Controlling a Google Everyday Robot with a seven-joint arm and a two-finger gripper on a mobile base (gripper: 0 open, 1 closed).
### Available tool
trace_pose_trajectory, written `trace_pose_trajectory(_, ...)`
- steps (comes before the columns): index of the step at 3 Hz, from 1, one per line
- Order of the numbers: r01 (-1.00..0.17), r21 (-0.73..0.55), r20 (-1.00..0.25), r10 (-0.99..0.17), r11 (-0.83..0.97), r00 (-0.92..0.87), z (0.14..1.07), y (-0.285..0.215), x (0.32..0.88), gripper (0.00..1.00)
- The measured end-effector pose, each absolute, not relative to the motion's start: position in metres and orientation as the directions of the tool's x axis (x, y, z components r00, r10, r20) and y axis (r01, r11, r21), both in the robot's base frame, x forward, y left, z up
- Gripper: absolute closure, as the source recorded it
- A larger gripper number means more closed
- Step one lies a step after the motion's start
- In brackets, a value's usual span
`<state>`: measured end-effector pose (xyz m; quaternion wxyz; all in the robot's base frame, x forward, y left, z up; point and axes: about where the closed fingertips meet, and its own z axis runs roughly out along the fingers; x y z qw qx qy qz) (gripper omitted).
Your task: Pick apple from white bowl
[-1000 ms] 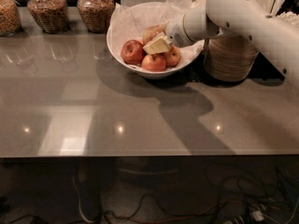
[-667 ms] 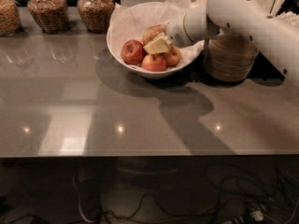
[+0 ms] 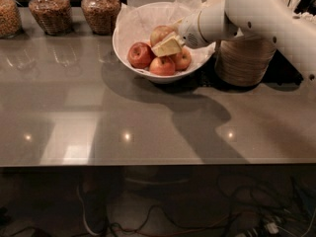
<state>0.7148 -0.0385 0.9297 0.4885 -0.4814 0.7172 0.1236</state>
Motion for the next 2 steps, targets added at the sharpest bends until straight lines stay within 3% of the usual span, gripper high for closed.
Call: trace_pose_trajectory(2,-0.839,-0.328,-0.816,-0.577,0.435,0.02,0.964,-0.058,0.682,1.0)
